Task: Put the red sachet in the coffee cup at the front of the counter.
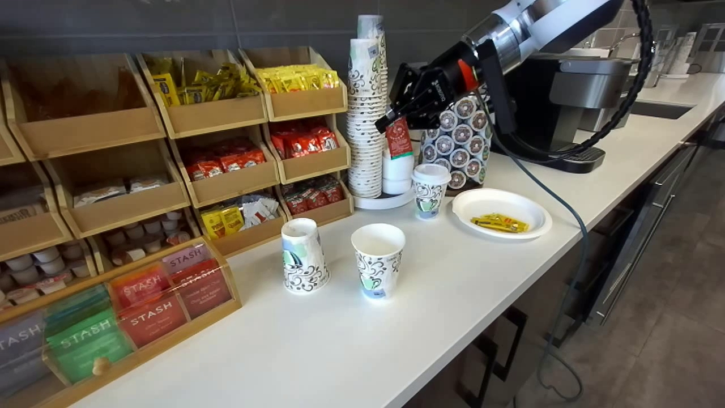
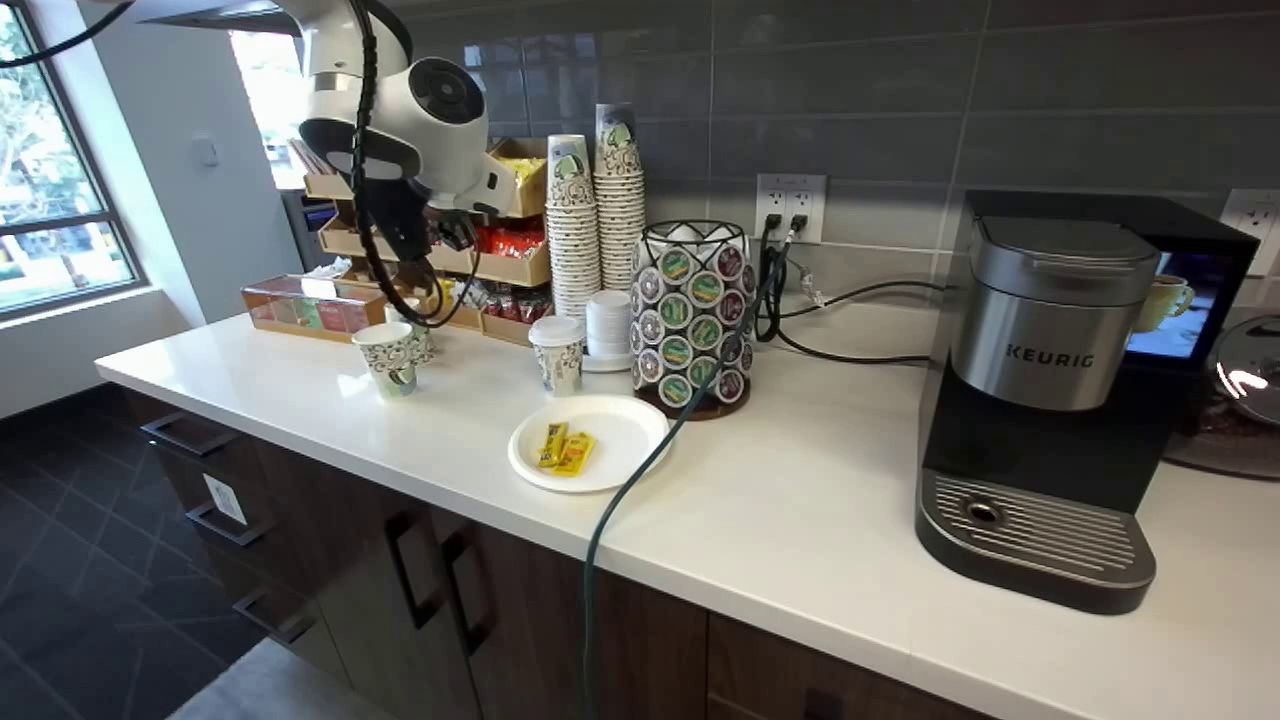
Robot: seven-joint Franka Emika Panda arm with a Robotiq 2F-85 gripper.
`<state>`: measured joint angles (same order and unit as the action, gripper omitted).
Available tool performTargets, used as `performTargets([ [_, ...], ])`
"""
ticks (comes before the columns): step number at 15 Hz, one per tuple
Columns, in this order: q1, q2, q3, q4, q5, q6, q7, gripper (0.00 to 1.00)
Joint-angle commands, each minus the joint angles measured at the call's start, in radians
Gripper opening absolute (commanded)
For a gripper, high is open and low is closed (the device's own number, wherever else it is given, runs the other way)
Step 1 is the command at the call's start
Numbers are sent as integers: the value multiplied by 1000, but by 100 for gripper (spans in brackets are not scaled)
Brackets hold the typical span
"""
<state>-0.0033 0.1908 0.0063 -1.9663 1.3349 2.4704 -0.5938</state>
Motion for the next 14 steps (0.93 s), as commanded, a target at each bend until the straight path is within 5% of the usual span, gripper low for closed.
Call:
performTargets([
  [1, -5, 3, 1, 1, -3, 0, 3, 1],
  [14, 21, 88, 56, -23, 141, -169, -60, 0],
])
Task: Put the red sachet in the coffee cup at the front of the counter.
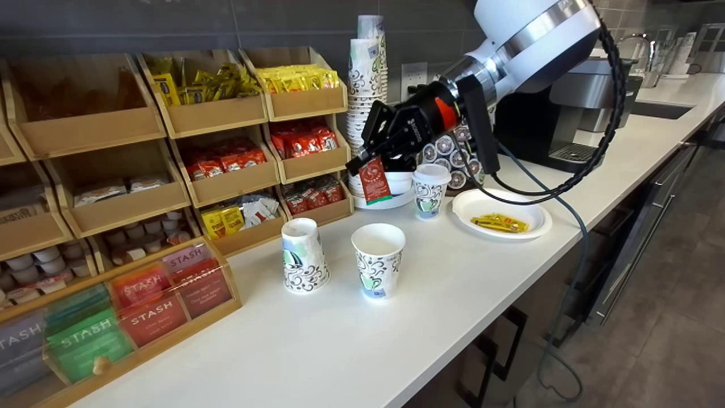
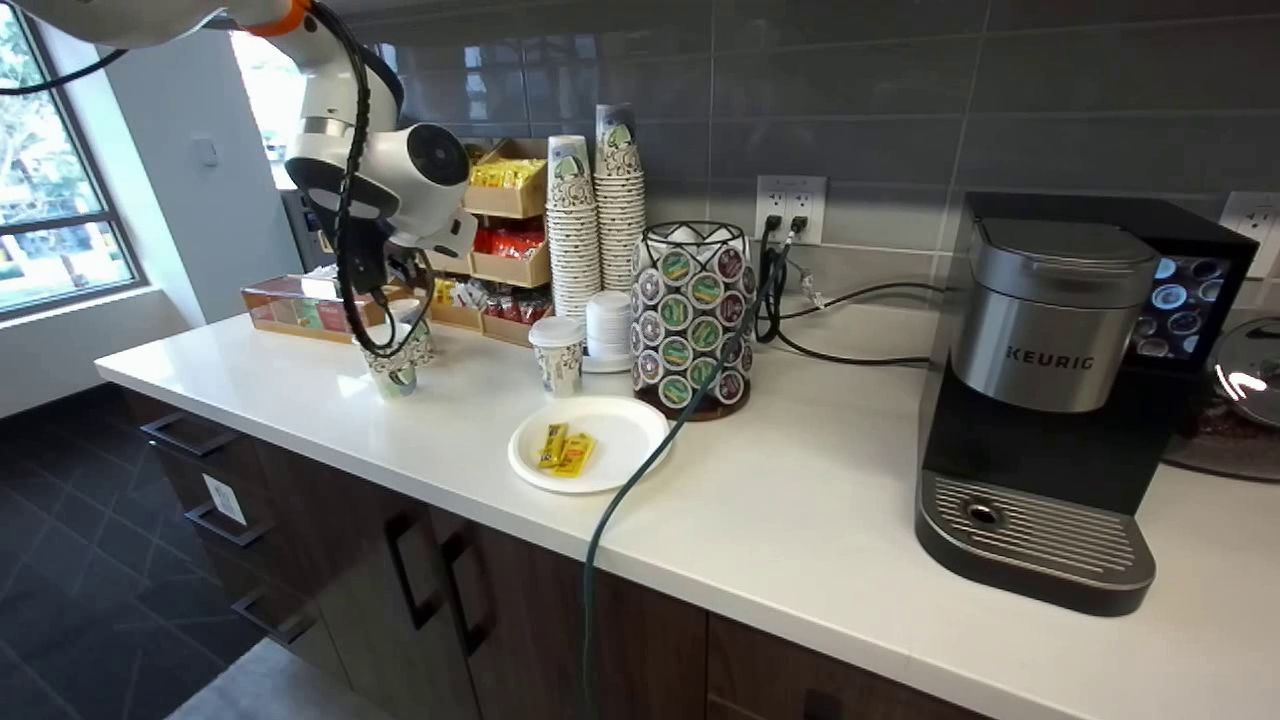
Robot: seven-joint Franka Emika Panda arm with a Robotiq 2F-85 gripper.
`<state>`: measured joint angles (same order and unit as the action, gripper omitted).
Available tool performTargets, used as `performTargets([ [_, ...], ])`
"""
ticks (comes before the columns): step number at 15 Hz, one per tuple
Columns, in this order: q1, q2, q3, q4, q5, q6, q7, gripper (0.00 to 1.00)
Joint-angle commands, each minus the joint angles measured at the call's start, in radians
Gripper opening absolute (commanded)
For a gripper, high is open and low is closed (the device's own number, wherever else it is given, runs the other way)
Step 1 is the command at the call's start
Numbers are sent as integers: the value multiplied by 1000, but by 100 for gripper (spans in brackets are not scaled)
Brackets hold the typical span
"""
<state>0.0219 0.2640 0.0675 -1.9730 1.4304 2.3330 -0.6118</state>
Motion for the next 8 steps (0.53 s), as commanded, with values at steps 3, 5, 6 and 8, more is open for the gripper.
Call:
performTargets([
  [3, -3, 35, -7, -14, 54, -24, -76, 0],
  [5, -5, 45, -9, -15, 62, -24, -97, 0],
  [6, -6, 50, -10, -15, 68, -22, -115, 0],
  [8, -7, 55, -12, -14, 79, -19, -142, 27],
])
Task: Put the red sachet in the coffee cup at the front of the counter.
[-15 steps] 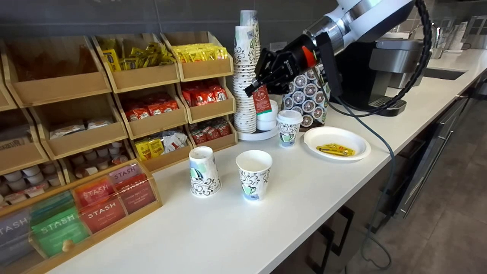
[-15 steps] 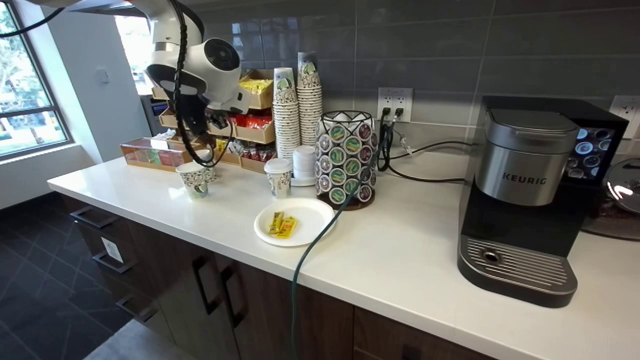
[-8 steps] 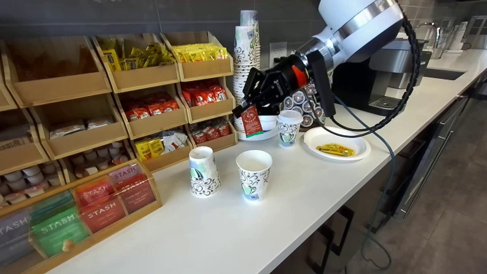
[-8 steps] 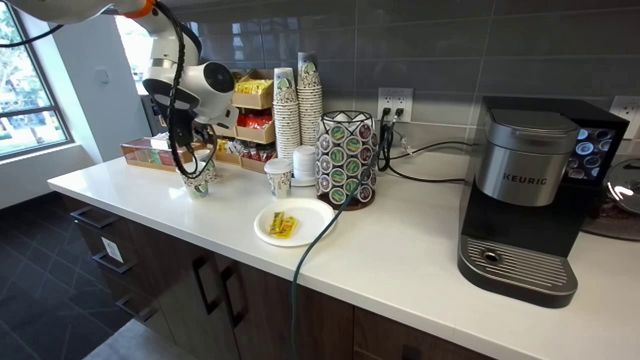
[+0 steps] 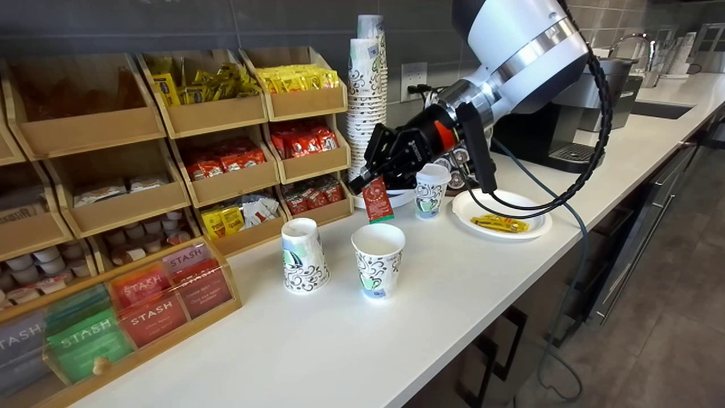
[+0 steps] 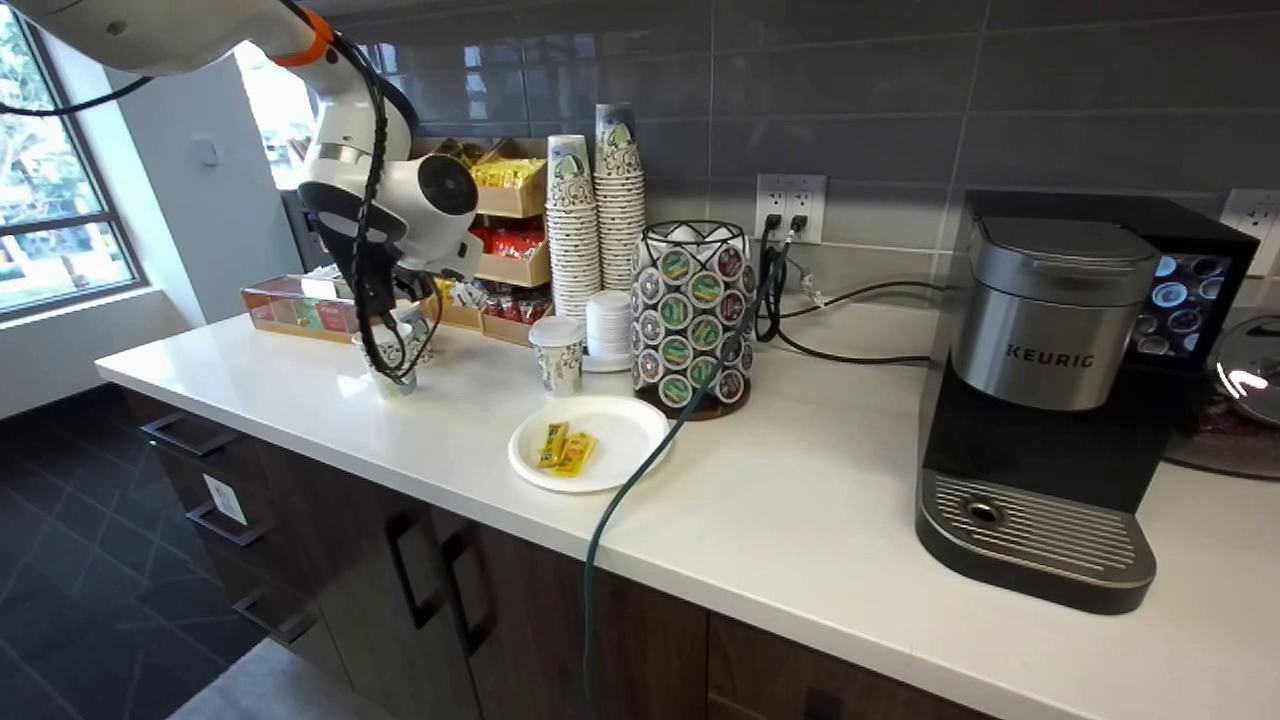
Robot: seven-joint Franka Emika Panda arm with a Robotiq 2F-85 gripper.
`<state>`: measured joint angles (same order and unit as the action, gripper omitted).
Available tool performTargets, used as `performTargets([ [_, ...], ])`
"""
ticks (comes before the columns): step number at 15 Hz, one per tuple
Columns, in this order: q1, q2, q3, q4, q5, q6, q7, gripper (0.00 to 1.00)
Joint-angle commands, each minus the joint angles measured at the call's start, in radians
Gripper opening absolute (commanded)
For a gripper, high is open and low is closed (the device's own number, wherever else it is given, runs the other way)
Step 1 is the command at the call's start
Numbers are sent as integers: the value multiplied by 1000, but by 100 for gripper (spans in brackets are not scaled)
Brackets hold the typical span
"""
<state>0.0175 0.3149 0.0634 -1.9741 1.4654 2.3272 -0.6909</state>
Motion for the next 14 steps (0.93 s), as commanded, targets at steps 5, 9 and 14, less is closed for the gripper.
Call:
performTargets([
  [5, -1, -29, -12, -34, 26, -20, -91, 63],
  [9, 16, -196, -33, -146, -137, -41, 44, 93],
  [14, -1, -468, -42, -335, -330, 162, 284, 100],
])
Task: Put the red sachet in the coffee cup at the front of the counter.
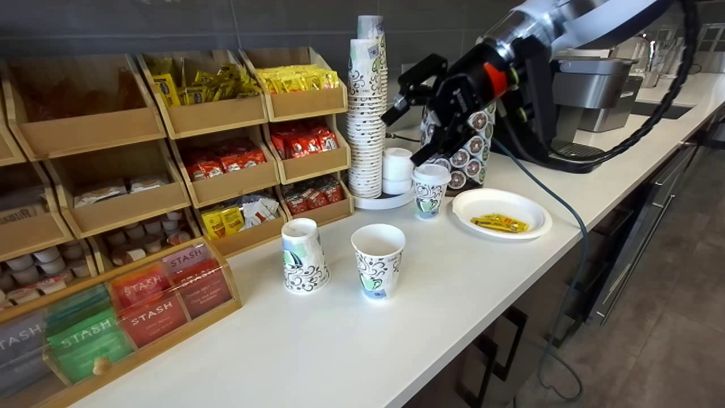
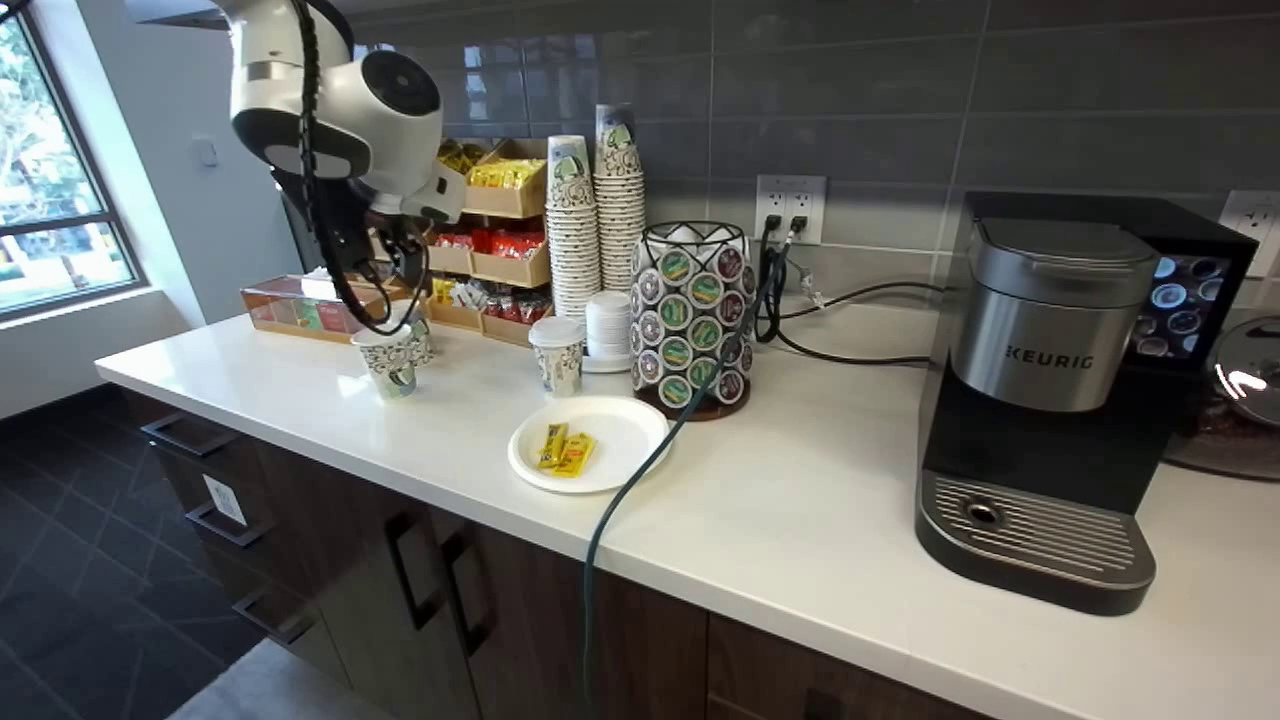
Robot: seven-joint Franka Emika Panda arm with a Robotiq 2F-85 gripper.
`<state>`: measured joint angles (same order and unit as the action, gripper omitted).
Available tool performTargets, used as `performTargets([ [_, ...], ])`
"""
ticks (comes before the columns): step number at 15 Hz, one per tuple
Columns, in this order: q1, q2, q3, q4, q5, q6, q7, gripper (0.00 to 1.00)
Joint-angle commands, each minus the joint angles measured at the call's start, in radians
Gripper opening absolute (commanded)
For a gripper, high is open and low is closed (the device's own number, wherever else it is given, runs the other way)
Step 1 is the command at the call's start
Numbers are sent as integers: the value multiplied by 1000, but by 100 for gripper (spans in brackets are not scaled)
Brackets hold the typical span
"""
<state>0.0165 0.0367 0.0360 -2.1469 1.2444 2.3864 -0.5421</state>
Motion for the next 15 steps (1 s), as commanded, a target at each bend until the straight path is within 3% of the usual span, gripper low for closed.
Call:
performTargets([
  [1, -11, -236, -16, -195, -163, 141, 187, 100],
  [6, -96, -377, -13, -324, -526, 284, 480, 100],
  [9, -238, -423, 54, -378, -772, 228, 678, 100],
  [10, -205, -434, 2, -382, -845, 172, 763, 100],
  [11, -136, -385, -41, -341, -771, 237, 667, 100],
  [15, -157, -408, -40, -363, -843, 202, 749, 100],
])
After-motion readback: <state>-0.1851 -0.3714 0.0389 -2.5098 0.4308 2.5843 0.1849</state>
